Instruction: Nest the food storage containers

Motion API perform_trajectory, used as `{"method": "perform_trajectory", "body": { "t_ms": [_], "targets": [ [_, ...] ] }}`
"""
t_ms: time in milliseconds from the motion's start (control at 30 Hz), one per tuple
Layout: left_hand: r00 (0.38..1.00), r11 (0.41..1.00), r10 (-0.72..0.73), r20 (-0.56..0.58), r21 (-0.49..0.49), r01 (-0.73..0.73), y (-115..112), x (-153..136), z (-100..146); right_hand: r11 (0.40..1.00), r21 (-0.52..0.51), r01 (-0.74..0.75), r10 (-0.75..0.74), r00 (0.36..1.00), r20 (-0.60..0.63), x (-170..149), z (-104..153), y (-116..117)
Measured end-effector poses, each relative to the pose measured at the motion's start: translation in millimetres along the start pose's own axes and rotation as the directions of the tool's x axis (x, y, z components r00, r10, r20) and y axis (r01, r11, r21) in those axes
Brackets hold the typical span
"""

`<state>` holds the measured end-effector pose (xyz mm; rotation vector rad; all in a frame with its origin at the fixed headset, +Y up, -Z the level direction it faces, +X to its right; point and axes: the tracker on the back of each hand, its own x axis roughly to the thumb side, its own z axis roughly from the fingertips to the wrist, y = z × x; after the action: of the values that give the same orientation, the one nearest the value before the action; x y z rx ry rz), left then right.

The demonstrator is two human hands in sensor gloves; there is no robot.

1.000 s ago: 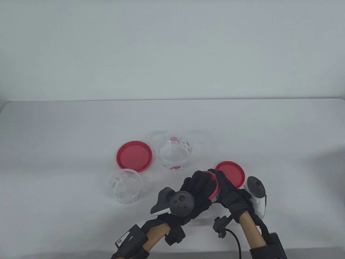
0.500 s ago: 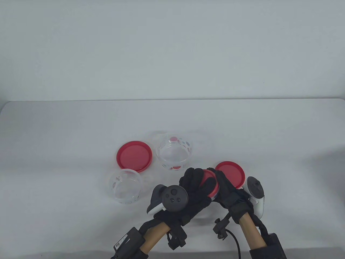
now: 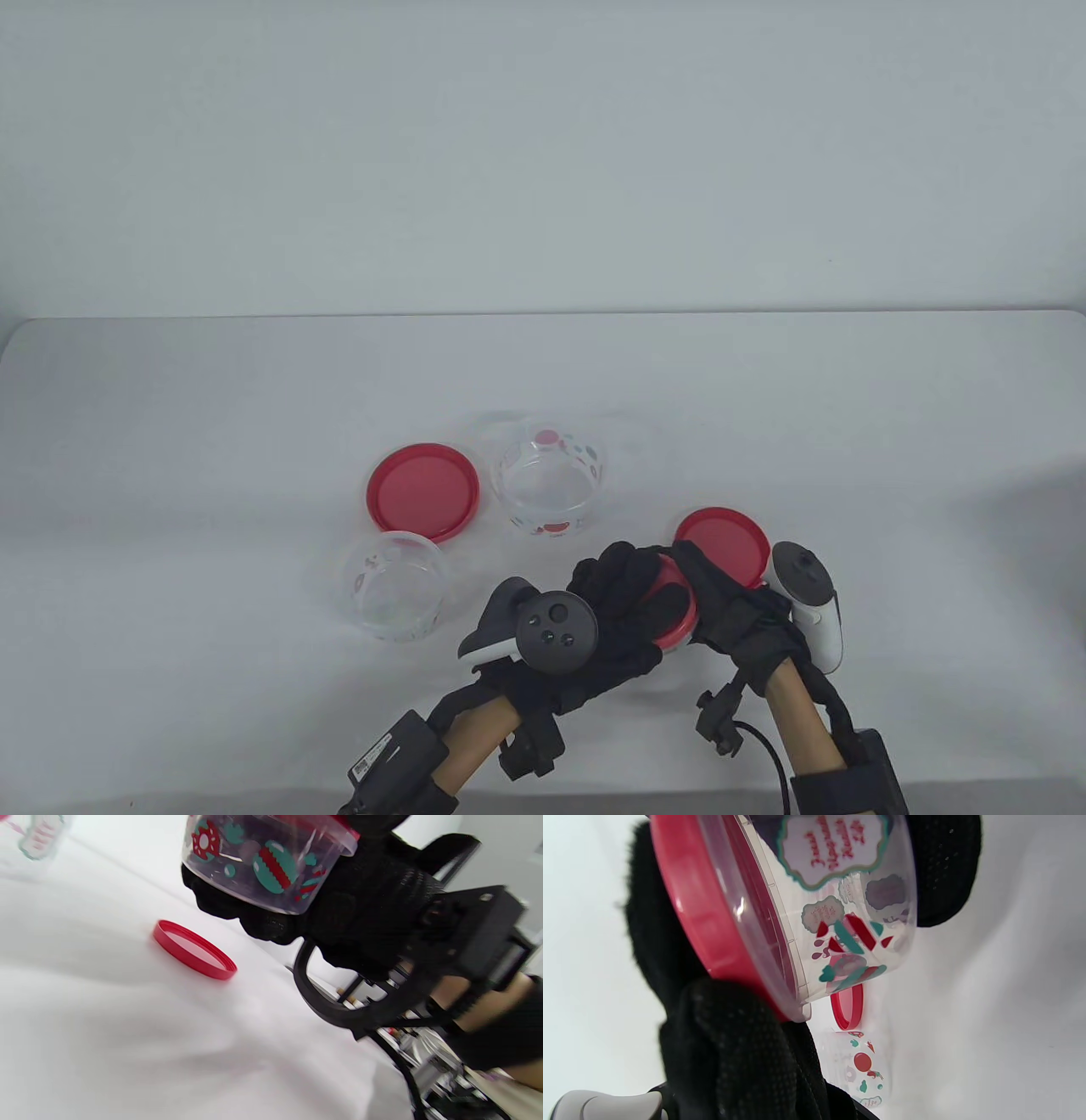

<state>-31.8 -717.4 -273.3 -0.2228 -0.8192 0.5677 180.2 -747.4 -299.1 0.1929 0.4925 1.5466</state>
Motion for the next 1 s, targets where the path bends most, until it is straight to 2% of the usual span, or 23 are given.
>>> {"method": "perform_trajectory", "body": {
  "t_ms": [67,100,200,267,400,500,633,800,1000],
  "targets": [
    [0.995,0.994,0.066,-0.071,0.088,-0.059,1,-3,2,0.999,-0.053,-0.004,0.005,1.000,0.024,0,2,5],
    [0.992,0.992,0.093,-0.088,0.098,-0.084,1,-4,3,0.998,-0.066,0.001,0.001,0.999,0.039,0,2,7],
    [0.979,0.986,0.143,-0.145,0.111,-0.127,0,-6,6,0.997,-0.073,0.023,-0.019,0.998,0.059,0,1,16],
    [0.973,0.990,0.125,-0.192,0.081,-0.111,0,-5,6,0.998,-0.060,0.022,-0.018,0.998,0.058,-2,0,23],
    [0.965,0.985,0.151,-0.216,0.112,-0.129,0,-9,8,0.997,-0.078,0.015,-0.010,0.998,0.064,-2,0,25],
    [0.926,0.950,0.267,-0.266,0.232,-0.208,4,-14,13,0.994,-0.103,0.045,-0.036,0.995,0.092,-2,0,22],
    [0.871,0.914,0.380,-0.312,0.268,-0.303,8,-27,18,0.992,-0.080,0.096,-0.084,0.988,0.132,-2,0,23],
    [0.747,0.795,0.601,-0.282,0.307,-0.524,6,-38,21,0.995,-0.064,0.076,-0.067,0.989,0.129,-5,-2,29],
    [0.680,0.739,0.671,-0.296,0.347,-0.578,10,-41,23,0.997,-0.033,0.069,-0.065,0.992,0.112,-7,-4,31]
  ]
}}
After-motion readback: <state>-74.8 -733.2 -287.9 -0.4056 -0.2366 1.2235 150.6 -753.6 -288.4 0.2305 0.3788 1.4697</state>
